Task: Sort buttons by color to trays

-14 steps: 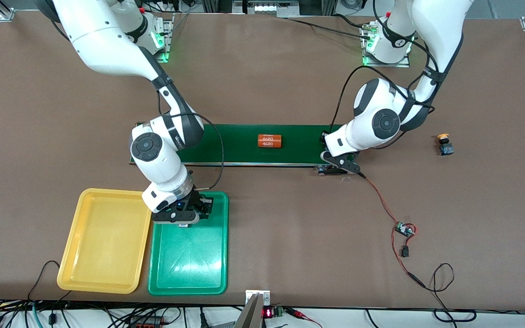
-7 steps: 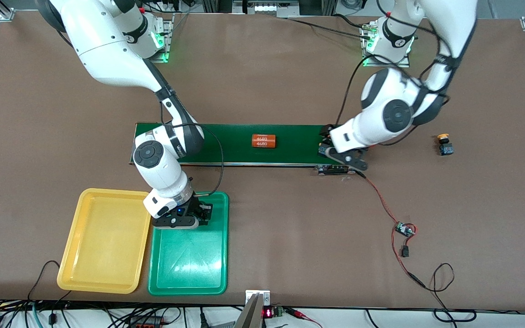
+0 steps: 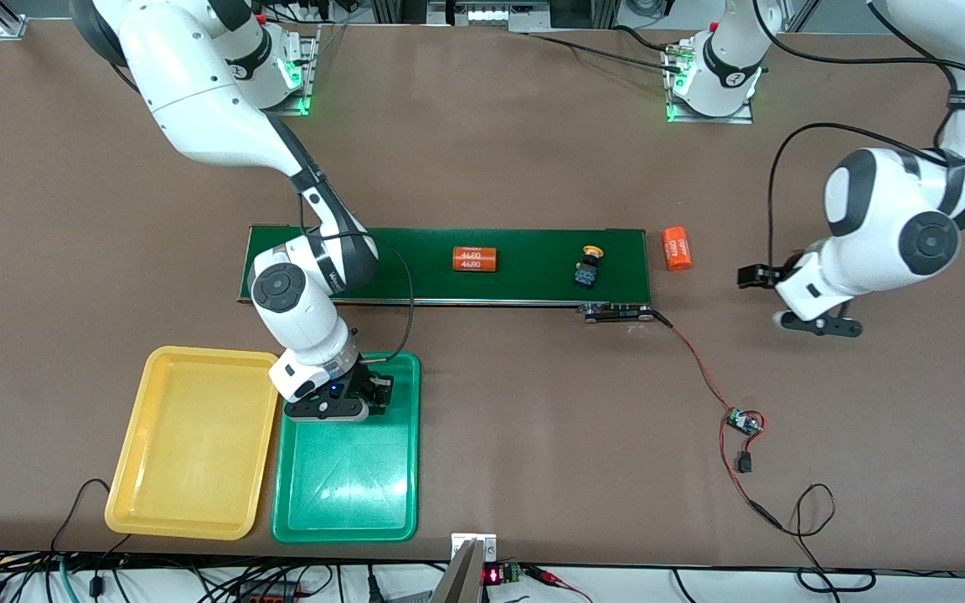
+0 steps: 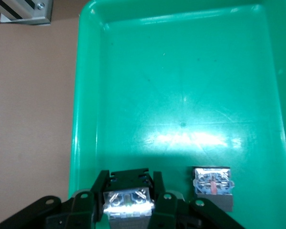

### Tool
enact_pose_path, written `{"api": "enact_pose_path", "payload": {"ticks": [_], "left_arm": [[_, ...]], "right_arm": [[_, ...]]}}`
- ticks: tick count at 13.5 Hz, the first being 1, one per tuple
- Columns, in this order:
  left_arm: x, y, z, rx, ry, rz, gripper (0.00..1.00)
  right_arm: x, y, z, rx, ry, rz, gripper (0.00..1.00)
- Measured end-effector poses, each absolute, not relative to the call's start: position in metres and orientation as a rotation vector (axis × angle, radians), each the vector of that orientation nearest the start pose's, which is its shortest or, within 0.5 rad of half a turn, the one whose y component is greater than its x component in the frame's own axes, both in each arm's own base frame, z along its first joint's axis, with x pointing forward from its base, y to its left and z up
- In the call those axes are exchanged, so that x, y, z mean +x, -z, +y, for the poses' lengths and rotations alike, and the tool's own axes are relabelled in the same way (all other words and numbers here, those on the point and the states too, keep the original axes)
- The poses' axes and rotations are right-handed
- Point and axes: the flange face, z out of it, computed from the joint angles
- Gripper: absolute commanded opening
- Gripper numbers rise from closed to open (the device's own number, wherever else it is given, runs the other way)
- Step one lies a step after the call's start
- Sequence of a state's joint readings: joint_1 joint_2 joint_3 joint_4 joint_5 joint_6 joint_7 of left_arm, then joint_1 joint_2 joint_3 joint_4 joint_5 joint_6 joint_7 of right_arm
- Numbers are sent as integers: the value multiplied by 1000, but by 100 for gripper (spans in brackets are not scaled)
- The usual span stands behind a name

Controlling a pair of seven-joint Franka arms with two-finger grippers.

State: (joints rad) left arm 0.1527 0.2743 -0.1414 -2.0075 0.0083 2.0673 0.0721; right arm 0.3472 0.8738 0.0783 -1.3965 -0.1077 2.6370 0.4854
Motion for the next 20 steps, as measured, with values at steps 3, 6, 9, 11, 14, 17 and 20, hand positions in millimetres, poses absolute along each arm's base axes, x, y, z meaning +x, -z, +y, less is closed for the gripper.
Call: {"api": "enact_pose_path", "payload": {"ticks": [3,6,9,11,14,17,20], "left_arm": [[565,-278,80,-3110,-404,-7,100],[551,-247,135,-3107,-488,-96,100],[539,-227,158,-3122,-536,-115,100],[531,-215,164,-3129,-555,-114,100],[515,-200,179,-3150,-556,-87,100],[496,-183,184,-3162,-565,-92,100],[481,-166,175,-3171,-536,-72,53]], "right_arm": [[700,-216,304,-2947,509,22,85],[701,-219,304,-2944,517,22,92],[702,-221,304,-2941,523,22,95],[703,-223,304,-2944,520,23,95],[700,-237,301,-2998,427,26,100],[691,-271,298,-3048,335,30,100],[669,-282,294,-3071,269,84,100]]}}
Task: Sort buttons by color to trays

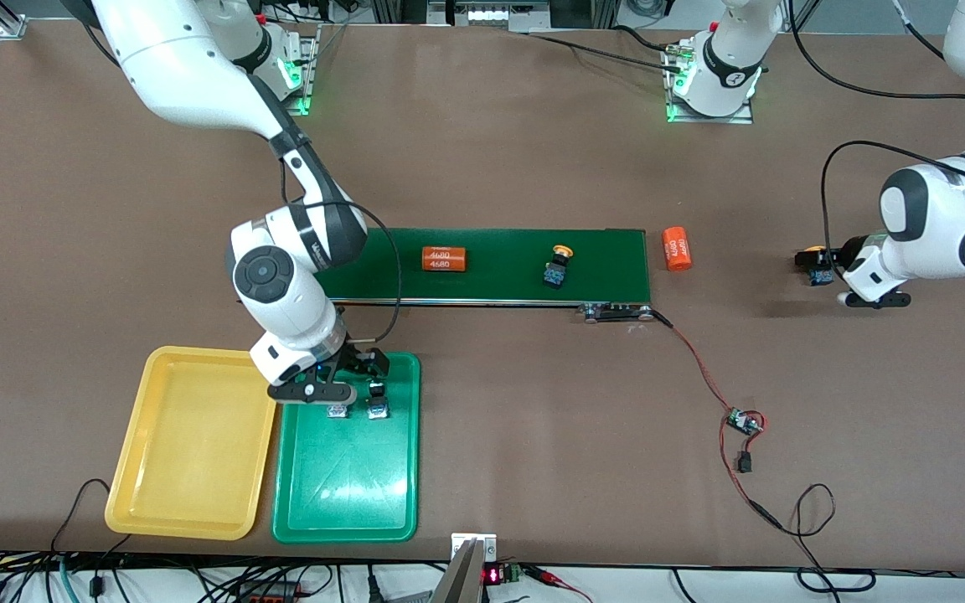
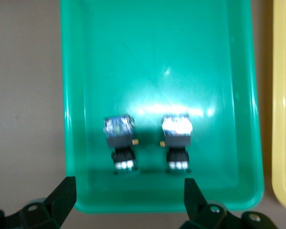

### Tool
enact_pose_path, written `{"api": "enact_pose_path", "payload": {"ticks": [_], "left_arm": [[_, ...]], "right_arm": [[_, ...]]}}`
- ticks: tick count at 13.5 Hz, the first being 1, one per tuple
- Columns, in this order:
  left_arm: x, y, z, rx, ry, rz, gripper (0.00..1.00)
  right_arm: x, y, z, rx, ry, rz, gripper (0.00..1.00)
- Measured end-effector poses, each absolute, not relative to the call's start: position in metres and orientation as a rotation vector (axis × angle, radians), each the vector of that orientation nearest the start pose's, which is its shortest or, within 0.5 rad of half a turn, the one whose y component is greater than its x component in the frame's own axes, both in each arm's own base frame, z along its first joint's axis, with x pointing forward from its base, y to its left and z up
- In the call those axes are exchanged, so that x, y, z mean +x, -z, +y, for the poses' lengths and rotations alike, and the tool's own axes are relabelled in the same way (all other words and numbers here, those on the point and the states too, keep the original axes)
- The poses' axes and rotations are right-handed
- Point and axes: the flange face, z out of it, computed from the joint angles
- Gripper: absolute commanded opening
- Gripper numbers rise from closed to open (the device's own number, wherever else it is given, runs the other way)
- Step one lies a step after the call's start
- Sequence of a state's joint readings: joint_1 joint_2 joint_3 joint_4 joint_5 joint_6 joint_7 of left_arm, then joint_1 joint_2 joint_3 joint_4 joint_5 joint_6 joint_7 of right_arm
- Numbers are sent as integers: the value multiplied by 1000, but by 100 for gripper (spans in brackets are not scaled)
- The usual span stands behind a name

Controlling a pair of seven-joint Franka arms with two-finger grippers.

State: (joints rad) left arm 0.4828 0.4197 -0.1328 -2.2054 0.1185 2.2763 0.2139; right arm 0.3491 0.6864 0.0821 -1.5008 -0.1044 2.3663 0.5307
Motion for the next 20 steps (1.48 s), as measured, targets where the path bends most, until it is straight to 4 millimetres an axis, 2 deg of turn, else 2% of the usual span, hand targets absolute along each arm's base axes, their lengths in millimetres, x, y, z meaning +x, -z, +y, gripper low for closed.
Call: {"api": "enact_pose_path", "payload": {"ticks": [1,2,3,5,8,10,11,13,16,20], "left_arm": [[480,-164,174,-3175,-533,-47,29],[479,-164,174,-3179,-532,-15,9],[479,-164,174,-3181,-529,9,0],[480,-164,174,-3183,-524,29,0],[482,-166,174,-3189,-504,109,0],[491,-174,171,-3190,-471,196,0],[498,-180,163,-3186,-469,233,0],[515,-197,127,-3183,-476,311,0],[537,-231,46,-3194,-442,355,0],[539,-262,-55,-3248,-463,293,0]], "right_arm": [[658,-282,296,-3080,240,99,100],[643,-281,298,-3100,192,92,100],[627,-284,302,-3125,133,84,100],[598,-301,314,-3173,34,113,100],[569,-335,323,-3208,-19,143,100],[557,-341,319,-3220,-35,142,100],[552,-341,316,-3225,-45,142,100],[543,-341,310,-3243,-80,144,100],[536,-350,302,-3267,-128,157,100],[536,-354,301,-3266,-124,159,100]]}}
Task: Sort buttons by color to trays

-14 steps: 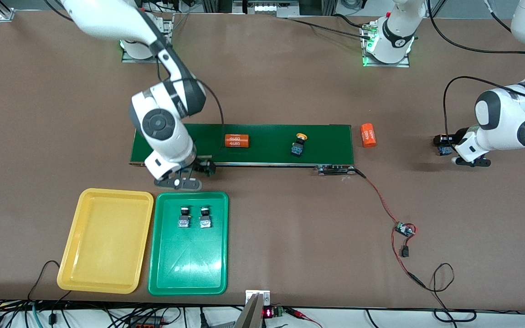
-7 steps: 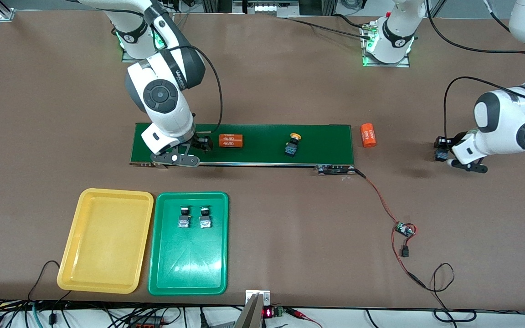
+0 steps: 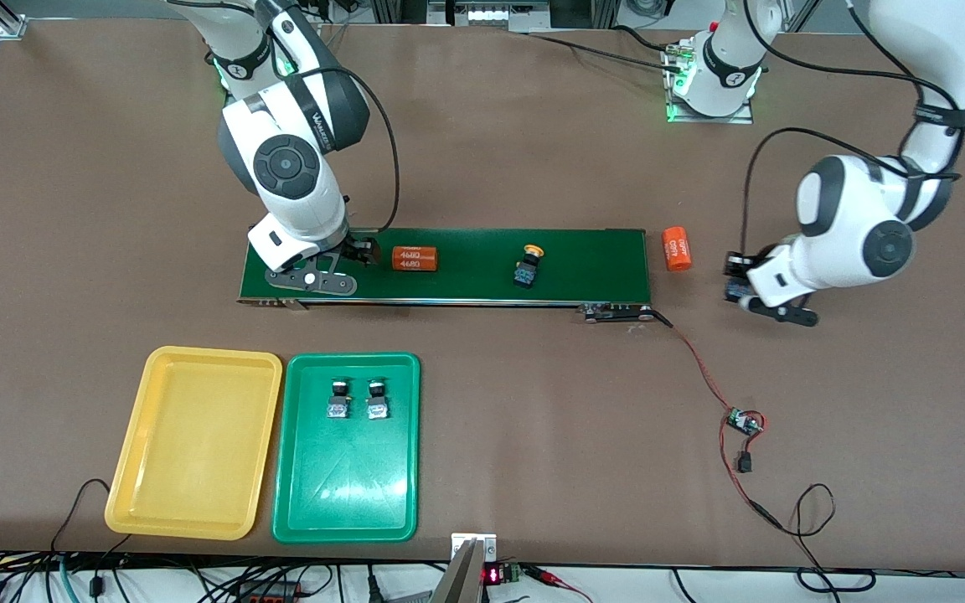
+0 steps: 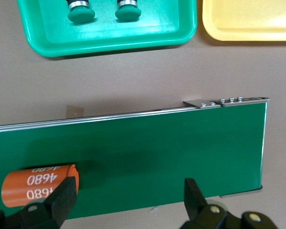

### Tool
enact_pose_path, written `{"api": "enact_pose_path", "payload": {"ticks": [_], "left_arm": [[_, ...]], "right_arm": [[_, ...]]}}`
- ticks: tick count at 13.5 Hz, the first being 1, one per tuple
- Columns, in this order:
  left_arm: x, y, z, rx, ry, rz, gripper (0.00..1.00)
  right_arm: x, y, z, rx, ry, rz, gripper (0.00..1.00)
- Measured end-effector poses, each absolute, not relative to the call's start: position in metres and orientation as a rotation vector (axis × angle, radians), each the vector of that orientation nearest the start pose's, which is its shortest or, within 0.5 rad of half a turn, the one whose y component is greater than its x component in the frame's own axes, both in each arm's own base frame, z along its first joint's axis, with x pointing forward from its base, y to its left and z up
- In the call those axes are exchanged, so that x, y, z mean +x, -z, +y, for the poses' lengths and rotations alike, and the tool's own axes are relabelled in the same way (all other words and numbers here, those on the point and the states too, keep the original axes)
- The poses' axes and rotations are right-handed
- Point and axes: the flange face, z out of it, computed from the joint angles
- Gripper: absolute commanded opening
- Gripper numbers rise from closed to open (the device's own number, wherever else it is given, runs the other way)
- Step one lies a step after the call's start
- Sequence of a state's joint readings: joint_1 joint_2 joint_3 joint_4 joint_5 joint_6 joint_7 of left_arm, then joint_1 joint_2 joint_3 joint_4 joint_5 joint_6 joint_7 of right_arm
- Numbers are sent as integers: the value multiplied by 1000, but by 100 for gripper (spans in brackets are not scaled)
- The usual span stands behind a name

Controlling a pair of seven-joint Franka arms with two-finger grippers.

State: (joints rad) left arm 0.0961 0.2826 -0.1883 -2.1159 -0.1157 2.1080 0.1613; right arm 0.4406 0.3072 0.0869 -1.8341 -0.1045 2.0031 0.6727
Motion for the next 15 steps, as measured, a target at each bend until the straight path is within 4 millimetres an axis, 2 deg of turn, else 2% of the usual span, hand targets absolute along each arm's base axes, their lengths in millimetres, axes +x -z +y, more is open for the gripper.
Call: {"api": "enact_pose_path", "payload": {"ticks": [4,8,11,13,15], "left_arm": [[538,-278,-133,-3295,-469,214,0],[528,-282,-197,-3355,-516,99,0],[522,-272,-222,-3370,-536,85,0],[522,-262,-230,-3372,-524,96,0],[519,-252,-241,-3372,-512,119,2]], "right_arm": [[539,-356,297,-3263,-115,173,100],[550,-365,285,-3251,-85,174,100],[564,-371,264,-3246,-76,38,100],[580,-381,241,-3233,-59,-85,100],[590,-383,219,-3216,-67,-120,100]]}}
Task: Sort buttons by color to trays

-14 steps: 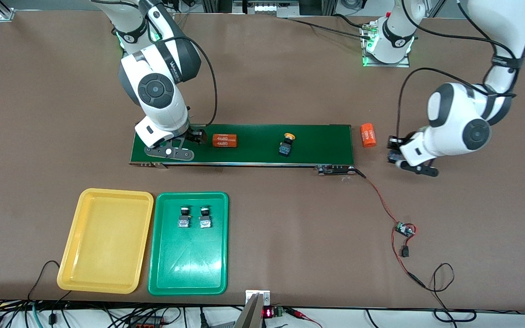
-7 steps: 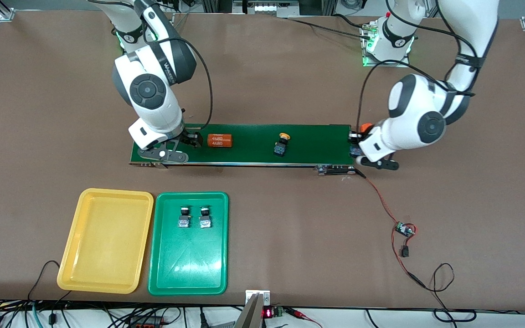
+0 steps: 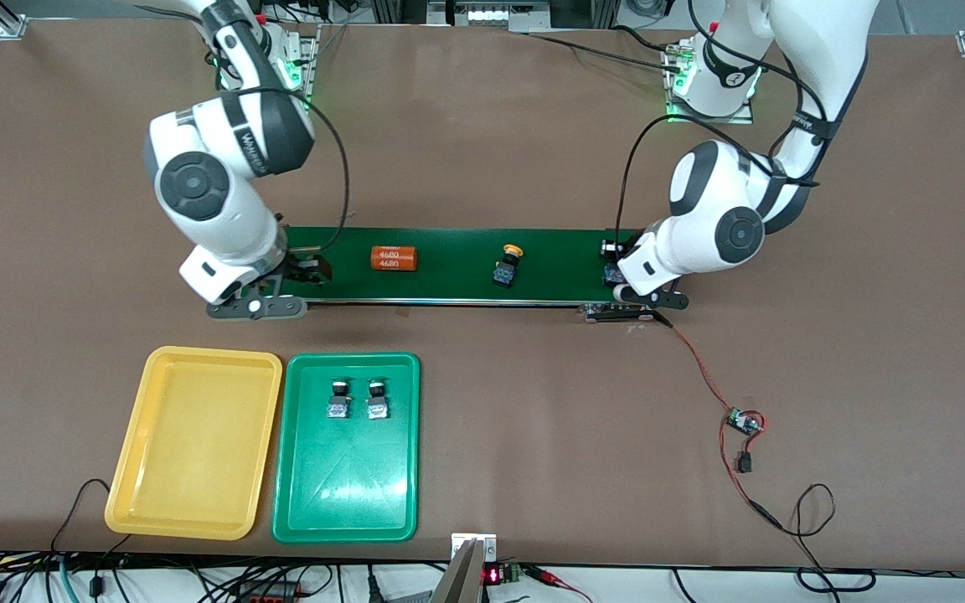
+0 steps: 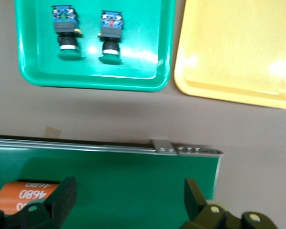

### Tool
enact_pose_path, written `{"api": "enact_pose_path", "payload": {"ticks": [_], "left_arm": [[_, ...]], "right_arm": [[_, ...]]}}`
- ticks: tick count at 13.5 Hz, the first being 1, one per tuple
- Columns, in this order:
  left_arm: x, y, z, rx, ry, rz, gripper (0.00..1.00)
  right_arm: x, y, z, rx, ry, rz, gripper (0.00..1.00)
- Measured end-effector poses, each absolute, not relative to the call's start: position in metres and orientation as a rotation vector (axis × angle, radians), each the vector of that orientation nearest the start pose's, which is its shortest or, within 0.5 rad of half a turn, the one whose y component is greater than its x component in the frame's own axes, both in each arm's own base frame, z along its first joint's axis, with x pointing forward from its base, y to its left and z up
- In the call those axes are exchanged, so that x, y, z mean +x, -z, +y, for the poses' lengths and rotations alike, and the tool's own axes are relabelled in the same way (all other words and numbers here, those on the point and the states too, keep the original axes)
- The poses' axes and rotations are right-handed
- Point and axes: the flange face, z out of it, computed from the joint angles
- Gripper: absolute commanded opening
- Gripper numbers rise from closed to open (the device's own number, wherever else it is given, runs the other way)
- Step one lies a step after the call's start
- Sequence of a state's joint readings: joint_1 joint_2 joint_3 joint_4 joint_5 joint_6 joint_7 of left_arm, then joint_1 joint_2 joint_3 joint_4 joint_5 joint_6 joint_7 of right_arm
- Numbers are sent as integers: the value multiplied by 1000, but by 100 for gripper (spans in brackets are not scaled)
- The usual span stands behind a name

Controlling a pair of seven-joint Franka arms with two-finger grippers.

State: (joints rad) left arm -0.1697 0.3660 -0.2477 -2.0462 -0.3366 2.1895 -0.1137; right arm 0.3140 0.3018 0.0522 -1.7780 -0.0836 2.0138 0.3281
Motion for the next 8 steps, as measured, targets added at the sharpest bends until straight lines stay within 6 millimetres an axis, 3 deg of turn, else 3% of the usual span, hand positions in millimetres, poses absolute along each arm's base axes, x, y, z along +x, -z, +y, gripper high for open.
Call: {"api": "enact_pose_path", "payload": {"ticks": [1,3,4,8], "left_arm": [[517,-248,-246,-3369,-515,130,15],[515,-242,-250,-3365,-528,139,93],[515,-241,-250,-3364,-533,138,100],[518,-247,-251,-3370,-512,141,100]], "right_arm": [[591,-382,215,-3196,-80,-98,100],[590,-380,220,-3123,-102,-32,100],[589,-378,223,-3104,-102,-6,100],[580,-362,223,-3097,-127,61,100]]}}
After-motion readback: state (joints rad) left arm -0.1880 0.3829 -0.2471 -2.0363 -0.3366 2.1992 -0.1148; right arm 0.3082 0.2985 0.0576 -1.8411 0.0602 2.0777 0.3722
